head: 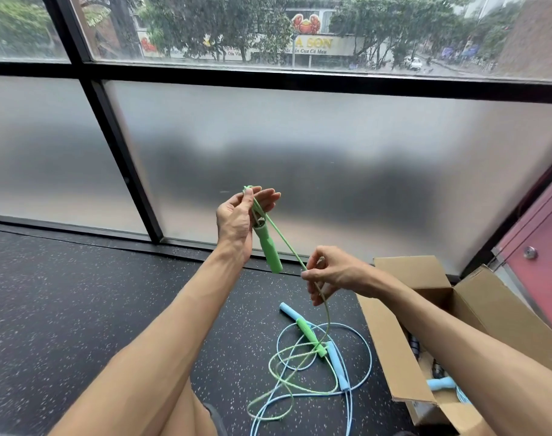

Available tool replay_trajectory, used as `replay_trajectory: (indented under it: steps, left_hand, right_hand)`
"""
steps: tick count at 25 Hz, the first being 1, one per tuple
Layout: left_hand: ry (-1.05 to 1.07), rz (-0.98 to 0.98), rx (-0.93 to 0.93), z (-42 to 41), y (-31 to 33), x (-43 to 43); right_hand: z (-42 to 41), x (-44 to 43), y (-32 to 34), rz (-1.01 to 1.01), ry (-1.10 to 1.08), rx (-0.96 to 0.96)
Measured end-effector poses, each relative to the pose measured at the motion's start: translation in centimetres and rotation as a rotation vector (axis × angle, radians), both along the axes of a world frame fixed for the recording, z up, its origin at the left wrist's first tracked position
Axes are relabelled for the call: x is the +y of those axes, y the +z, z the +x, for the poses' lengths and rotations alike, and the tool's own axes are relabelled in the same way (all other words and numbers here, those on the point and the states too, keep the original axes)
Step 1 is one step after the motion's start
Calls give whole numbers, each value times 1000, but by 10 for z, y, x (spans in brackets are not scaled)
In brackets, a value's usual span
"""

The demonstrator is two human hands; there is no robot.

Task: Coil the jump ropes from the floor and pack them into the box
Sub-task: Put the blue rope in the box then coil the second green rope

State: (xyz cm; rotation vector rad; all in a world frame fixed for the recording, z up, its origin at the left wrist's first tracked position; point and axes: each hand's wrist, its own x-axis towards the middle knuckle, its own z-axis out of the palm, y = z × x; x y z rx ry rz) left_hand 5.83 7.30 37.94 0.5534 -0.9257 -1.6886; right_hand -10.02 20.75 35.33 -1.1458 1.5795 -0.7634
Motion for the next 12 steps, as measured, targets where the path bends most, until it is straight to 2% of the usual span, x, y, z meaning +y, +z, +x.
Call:
replay_trajectory:
  steps: [3,6,12]
  left_hand:
    - [129,-110,-182,-2,-4,-1]
    - [148,-289,-442,-6,-10,0]
    - [-158,-433,-830,-6,-17,7]
  right_hand:
    - [2,-4,2,-96,47,101]
    - [6,-8,7,-225,77,181]
    - [4,-10,18,-444,-13,243]
